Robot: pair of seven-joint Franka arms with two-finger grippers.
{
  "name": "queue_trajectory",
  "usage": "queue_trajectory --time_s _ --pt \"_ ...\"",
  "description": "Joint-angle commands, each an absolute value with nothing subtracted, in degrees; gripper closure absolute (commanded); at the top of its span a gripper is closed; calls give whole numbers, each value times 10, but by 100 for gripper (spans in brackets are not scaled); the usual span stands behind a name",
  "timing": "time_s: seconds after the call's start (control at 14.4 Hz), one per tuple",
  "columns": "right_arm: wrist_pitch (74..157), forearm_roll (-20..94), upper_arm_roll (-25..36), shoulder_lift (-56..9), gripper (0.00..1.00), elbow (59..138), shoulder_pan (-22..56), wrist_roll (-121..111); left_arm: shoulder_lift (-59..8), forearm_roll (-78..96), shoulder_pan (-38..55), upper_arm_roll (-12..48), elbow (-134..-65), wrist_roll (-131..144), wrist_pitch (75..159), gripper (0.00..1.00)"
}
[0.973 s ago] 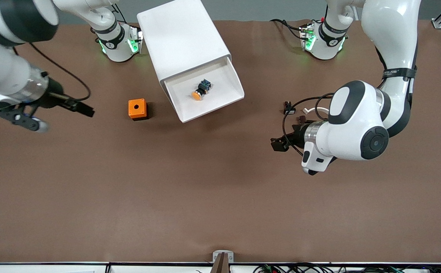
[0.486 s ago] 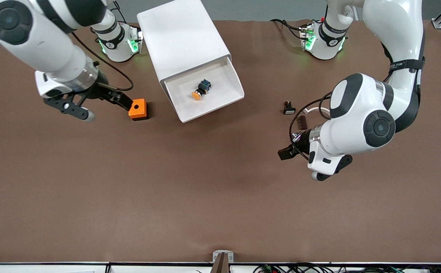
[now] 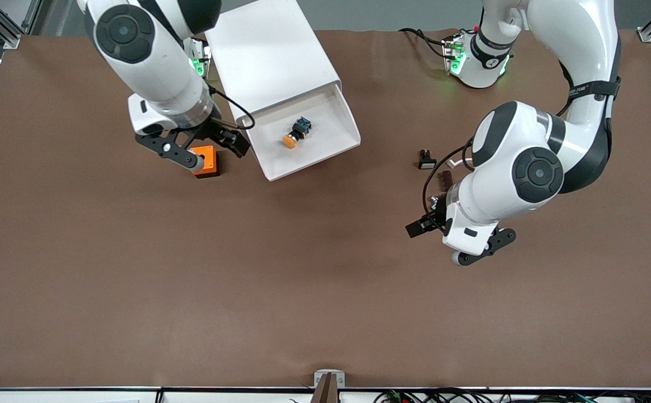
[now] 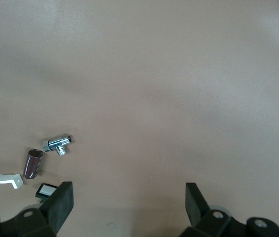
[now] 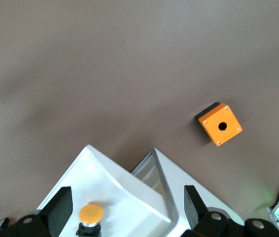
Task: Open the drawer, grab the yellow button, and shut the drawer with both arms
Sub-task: 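Lower the right gripper into the open drawer onto the yellow button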
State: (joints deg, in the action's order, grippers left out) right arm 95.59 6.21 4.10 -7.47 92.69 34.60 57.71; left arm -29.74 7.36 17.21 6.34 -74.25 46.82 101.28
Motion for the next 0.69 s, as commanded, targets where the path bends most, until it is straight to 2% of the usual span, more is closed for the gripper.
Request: queue_trajectory --time_s 0.0,0.63 --pt "969 76 47 -76 0 929 370 619 -275 62 165 67 -768 464 1012 0" --pt "1025 76 47 -102 0 959 463 678 -275 62 164 67 -769 465 1010 0"
